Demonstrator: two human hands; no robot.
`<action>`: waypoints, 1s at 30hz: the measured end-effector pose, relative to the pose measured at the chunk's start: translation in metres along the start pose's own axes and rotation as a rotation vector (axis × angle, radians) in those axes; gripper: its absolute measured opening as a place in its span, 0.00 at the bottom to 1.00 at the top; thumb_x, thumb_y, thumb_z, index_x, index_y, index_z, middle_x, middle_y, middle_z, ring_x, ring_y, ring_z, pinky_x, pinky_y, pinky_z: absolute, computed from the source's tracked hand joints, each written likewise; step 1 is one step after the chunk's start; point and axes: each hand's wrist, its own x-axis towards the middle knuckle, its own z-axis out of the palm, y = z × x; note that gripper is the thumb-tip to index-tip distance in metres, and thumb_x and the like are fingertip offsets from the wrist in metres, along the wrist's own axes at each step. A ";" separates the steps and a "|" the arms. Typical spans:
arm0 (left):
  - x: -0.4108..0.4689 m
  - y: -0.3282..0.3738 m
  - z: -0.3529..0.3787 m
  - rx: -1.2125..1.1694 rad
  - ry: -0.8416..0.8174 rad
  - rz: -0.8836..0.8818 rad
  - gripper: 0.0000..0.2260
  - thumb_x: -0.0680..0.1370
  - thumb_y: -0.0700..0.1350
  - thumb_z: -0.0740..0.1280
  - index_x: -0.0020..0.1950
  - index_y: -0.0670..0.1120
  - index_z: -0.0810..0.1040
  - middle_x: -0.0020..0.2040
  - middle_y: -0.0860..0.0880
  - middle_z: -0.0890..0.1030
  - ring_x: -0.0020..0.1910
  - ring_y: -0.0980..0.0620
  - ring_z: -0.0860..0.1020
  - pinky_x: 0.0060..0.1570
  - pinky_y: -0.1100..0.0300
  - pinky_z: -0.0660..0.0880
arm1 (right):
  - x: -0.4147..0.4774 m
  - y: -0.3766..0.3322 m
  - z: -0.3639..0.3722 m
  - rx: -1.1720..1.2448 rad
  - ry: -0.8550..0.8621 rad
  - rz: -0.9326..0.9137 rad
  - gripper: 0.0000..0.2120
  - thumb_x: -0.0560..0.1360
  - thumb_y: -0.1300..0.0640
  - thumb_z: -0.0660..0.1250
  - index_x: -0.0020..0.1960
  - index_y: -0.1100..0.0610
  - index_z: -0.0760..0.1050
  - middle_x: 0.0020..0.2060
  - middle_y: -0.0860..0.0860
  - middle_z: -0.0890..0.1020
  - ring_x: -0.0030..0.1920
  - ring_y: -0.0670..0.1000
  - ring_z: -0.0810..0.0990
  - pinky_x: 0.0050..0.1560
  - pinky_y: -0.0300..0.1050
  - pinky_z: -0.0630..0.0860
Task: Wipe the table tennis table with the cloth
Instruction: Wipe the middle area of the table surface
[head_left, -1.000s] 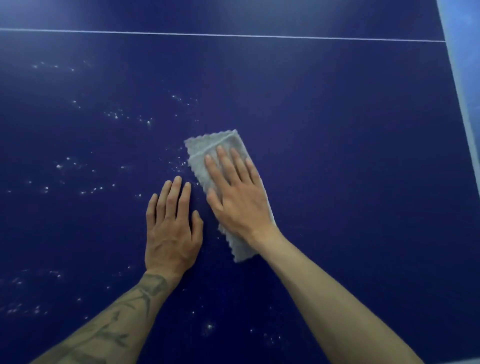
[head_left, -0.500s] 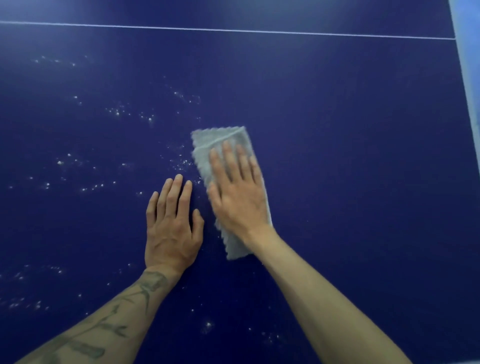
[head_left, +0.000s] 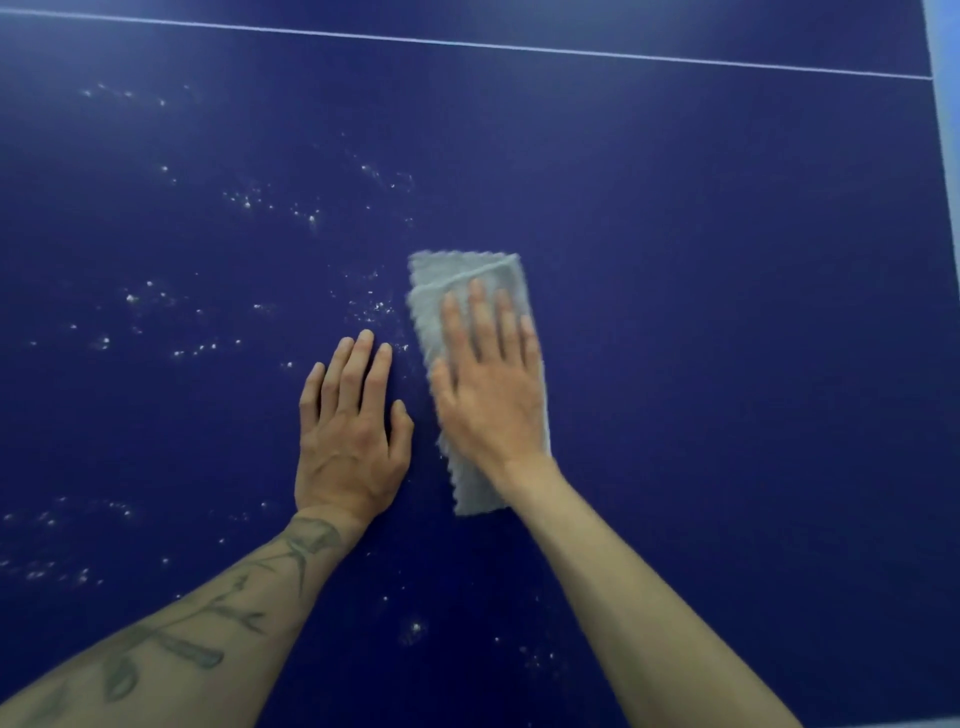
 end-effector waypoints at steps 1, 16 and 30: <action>0.000 0.000 0.000 0.000 0.004 0.002 0.26 0.84 0.47 0.57 0.81 0.41 0.65 0.83 0.43 0.63 0.83 0.43 0.59 0.82 0.41 0.54 | -0.015 0.000 0.003 -0.008 -0.012 -0.100 0.31 0.87 0.46 0.50 0.87 0.52 0.49 0.87 0.54 0.48 0.86 0.55 0.44 0.84 0.60 0.50; -0.003 -0.002 -0.002 -0.009 -0.021 0.024 0.25 0.86 0.48 0.51 0.82 0.42 0.62 0.84 0.43 0.61 0.84 0.44 0.57 0.82 0.42 0.53 | -0.051 -0.002 0.012 -0.036 0.031 0.002 0.32 0.86 0.46 0.50 0.88 0.52 0.48 0.87 0.54 0.47 0.86 0.55 0.44 0.85 0.59 0.48; -0.052 -0.012 -0.023 -0.085 0.010 0.042 0.24 0.86 0.48 0.54 0.81 0.40 0.65 0.82 0.41 0.64 0.82 0.42 0.61 0.82 0.43 0.55 | -0.070 -0.025 0.009 -0.032 0.009 0.163 0.32 0.87 0.45 0.48 0.88 0.52 0.45 0.87 0.55 0.45 0.86 0.57 0.42 0.85 0.60 0.44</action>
